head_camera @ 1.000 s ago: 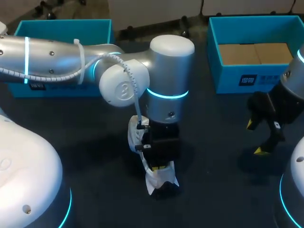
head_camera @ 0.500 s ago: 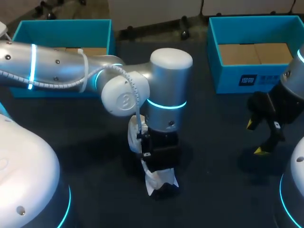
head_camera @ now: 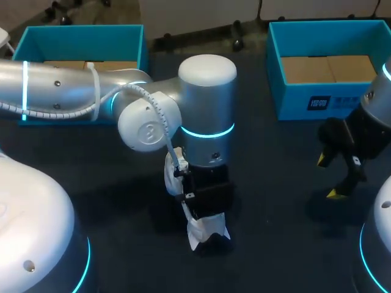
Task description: Take the shoe out of the shoebox, open the shoe tongue, remove and reinsert the insole, then place the shoe into the shoebox
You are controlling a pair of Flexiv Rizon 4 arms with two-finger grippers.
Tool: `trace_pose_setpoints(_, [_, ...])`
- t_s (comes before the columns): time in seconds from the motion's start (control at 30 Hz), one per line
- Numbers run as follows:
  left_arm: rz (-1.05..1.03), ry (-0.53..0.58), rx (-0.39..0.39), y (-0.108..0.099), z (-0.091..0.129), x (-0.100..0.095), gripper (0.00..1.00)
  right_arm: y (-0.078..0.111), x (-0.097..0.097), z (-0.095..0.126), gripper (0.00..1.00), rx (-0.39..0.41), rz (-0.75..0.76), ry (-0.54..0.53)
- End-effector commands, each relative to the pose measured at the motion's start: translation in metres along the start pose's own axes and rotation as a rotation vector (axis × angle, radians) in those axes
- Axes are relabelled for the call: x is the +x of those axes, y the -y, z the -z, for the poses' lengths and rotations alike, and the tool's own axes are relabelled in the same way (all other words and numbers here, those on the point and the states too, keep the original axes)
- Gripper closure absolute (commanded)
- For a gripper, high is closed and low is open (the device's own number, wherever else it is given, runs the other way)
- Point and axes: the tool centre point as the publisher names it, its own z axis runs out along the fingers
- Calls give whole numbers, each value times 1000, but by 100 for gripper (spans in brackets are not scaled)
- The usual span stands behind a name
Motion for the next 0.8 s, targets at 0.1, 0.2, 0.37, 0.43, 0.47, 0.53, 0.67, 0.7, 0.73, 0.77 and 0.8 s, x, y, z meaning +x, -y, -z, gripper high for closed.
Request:
trace_pose_setpoints(0.1, [0,10,-14,-4,-17,-14,100,1,1,0,0,1,1,1])
trace_pose_setpoints(0.2, [0,12,-27,-7,-23,-16,100,1,1,0,0,1,1,1])
trace_pose_setpoints(0.37, [1,10,-20,-10,-19,-10,100,1,1,0,0,1,1,1])
trace_pose_setpoints(0.43, [-1,26,-27,-9,-10,-6,100,1,1,0,0,1,1,1])
trace_pose_setpoints(0.47, [0,32,-26,-8,-5,-5,100,1,1,0,0,1,1,1])
trace_pose_setpoints(0.53, [1,53,-32,-6,4,-3,100,1,1,0,0,1,1,1])
trace_pose_setpoints(0.67, [-7,74,-34,0,14,-3,100,1,1,0,0,1,1,1])
trace_pose_setpoints(0.7, [-10,75,-34,1,13,-4,100,1,1,0,0,1,1,1])
trace_pose_setpoints(0.73, [-17,67,-32,3,11,-6,100,1,1,0,0,1,1,1])
trace_pose_setpoints(0.77, [-17,66,-31,4,7,-7,100,1,1,0,0,1,1,1])
trace_pose_setpoints(0.8, [-18,62,-31,5,5,-8,100,1,1,0,0,1,1,1])
